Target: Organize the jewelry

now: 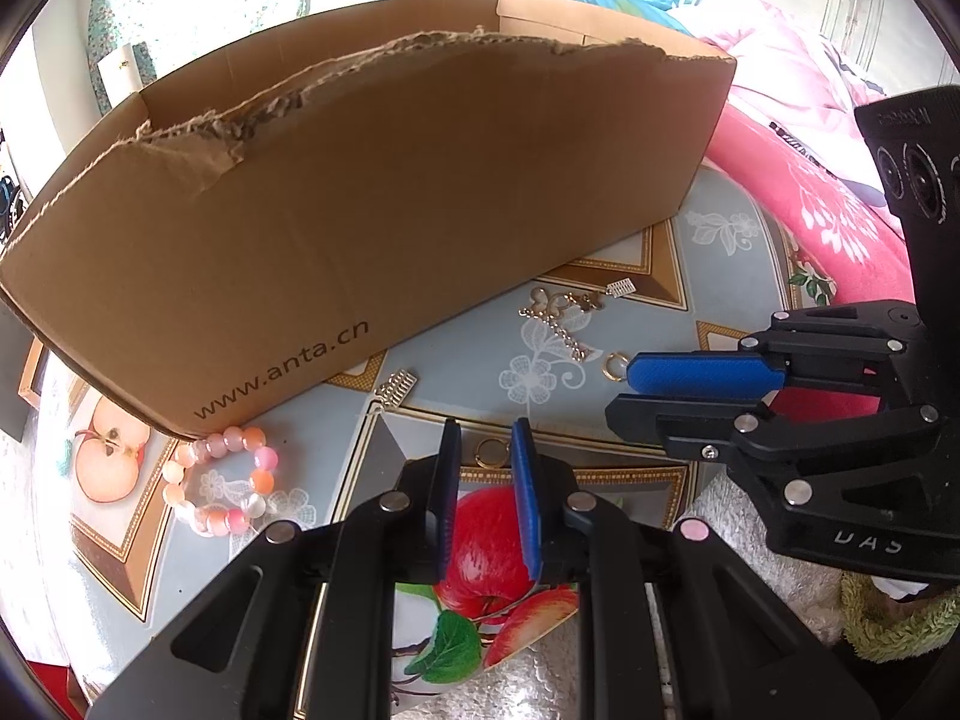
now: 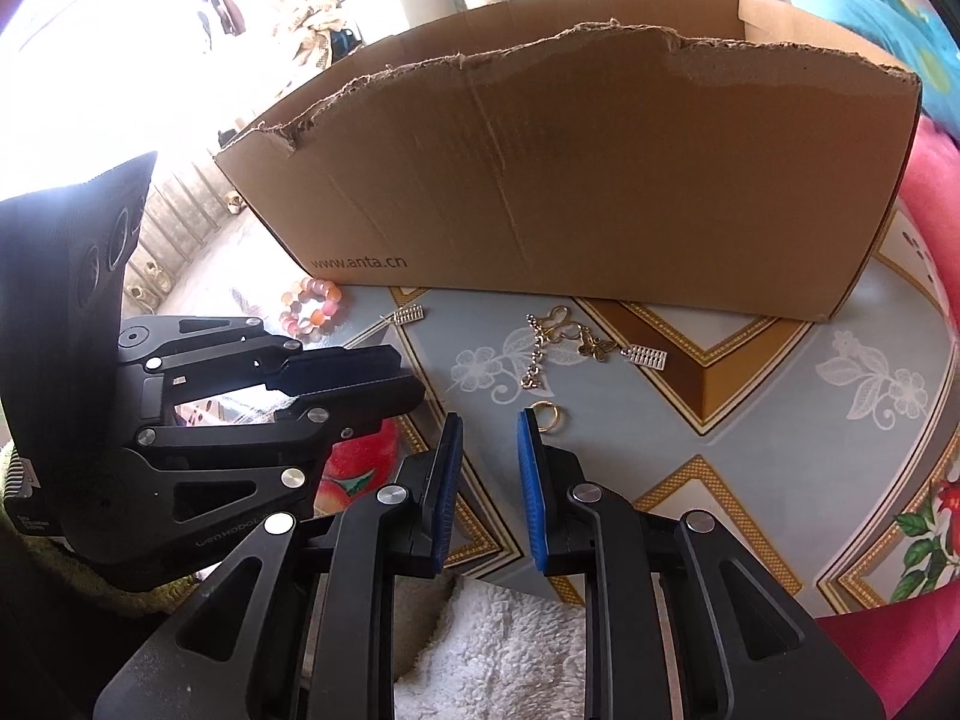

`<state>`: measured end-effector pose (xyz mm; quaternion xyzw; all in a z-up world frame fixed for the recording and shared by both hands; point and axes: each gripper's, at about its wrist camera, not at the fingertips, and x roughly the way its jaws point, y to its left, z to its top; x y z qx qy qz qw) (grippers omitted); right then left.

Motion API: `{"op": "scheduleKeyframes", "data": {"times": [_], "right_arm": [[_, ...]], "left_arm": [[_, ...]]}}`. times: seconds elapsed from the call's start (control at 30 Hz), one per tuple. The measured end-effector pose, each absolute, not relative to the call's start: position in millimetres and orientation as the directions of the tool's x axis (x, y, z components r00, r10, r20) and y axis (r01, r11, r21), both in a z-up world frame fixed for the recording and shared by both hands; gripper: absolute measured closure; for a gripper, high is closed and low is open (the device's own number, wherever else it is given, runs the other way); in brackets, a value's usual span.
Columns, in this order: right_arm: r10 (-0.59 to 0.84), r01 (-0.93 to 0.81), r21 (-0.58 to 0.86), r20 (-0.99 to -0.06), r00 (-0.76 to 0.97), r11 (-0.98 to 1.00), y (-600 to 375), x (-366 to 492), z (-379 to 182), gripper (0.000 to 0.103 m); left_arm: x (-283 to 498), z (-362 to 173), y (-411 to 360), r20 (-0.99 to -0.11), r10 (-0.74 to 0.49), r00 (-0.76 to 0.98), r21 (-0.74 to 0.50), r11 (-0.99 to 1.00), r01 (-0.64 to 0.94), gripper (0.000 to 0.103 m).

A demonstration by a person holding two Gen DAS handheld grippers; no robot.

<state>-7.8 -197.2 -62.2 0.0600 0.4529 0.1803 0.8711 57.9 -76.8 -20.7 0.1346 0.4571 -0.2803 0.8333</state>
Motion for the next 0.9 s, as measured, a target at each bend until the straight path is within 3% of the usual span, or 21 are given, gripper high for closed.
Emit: {"op": "scheduleKeyframes", "data": {"times": [0.37, 0.6, 0.9], "right_arm": [[0.386, -0.275, 0.277, -0.751, 0.536, 0.921, -191, -12, -62, 0.083], [0.272, -0.330, 0.079, -0.756, 0.596, 0.941, -198, -16, -52, 0.083], [0.320, -0.573, -0.045, -0.792, 0.520, 0.818, -189, -11, -52, 0.083]], "left_arm": [[58, -21, -78, -0.837, -0.341, 0.427, -0.026, 0.805, 0.592, 0.086], [56, -22, -79, -0.836, -0.339, 0.432, -0.017, 0.803, 0.596, 0.086], [56, -22, -79, -0.835, -0.338, 0.433, -0.014, 0.801, 0.598, 0.086]]}}
